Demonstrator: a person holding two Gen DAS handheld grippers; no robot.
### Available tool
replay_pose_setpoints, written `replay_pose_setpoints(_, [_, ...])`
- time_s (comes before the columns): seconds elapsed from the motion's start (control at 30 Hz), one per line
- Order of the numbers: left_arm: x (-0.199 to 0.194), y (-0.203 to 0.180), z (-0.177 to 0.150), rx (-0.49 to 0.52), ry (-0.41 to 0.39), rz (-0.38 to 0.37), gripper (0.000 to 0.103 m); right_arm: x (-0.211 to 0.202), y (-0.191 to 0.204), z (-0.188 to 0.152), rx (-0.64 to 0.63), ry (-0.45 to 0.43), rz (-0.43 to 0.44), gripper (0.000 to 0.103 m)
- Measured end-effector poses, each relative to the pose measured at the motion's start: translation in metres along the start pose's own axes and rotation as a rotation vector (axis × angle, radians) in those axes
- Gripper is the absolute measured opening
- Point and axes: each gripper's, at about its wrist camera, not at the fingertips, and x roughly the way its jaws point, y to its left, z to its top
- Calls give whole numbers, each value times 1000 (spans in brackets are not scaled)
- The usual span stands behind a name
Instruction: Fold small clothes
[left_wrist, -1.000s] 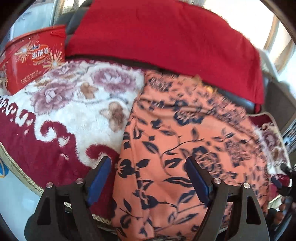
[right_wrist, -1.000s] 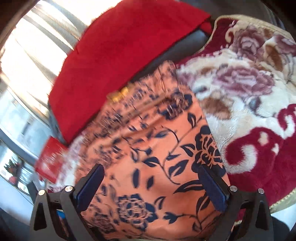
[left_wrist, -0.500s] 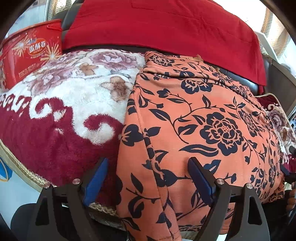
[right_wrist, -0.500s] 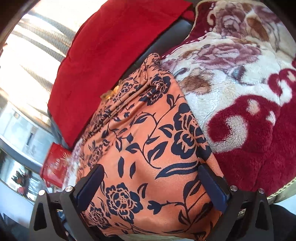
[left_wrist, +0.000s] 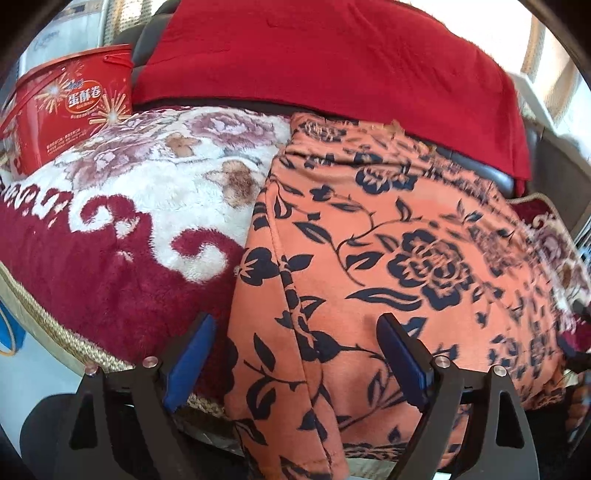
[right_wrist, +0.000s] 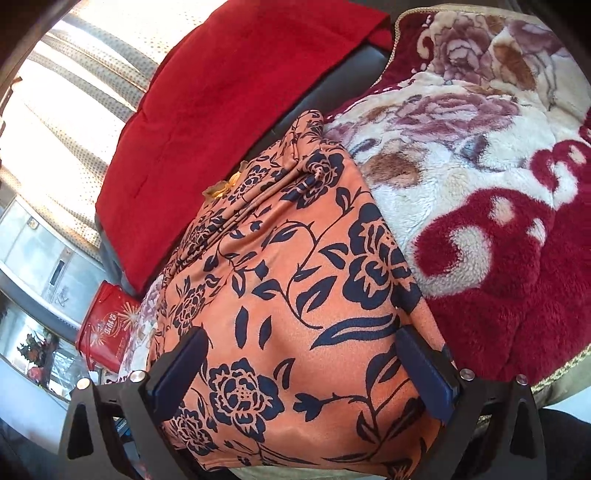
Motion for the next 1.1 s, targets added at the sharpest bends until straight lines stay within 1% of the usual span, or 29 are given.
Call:
replay_pose_setpoints(0.13, [-24,6,-7,-52,-65,10,89,-1,-4,1,-3,5,28,102])
replay_pose_setpoints(0.17, [-30,5,-10,-41,-77,3,89,-2,-5,0,-2,3,38,102])
replay_pose_setpoints(0.23, [-41,0,-14,-1,-103,16,89,-3,-9,-1,-6,-9,65,102])
replay_pose_setpoints(0.33, [-49,-5,-16,28,-107,46,89,-6,-10,-5,-20,-37,86,102])
replay_pose_setpoints(0.4, [-59,-11,-13,71,-130,52,89,-7,-7,-6,-28,-50,77,102])
replay_pose_setpoints(0.47, [-65,-15,-12,106,-155,87,89,-8,-2,-5,-51,-61,60,102])
replay_pose_setpoints(0.57, [-63,-12,-12,115,-142,128,89,-6,-1,-6,-88,-69,55,102])
replay_pose_setpoints(0.7, [-53,-8,-16,72,-120,142,89,-4,-2,-9,-134,-72,60,102])
replay_pose_setpoints(0.8, [-43,-5,-17,65,-80,156,89,-1,0,-10,-167,-69,49,102])
replay_pose_setpoints(0.87, [-43,-4,-16,75,-94,161,89,0,2,-12,-193,-69,39,102])
replay_pose_setpoints(0.93, [-40,0,-18,64,-95,179,89,1,3,-13,-206,-72,29,102])
replay_pose_setpoints(1.03, [-37,12,-28,23,-81,170,89,4,6,-14,-223,-71,0,102])
replay_pose_setpoints(1.1, [-40,19,-28,-13,-80,133,89,3,9,-15,-226,-58,-26,102])
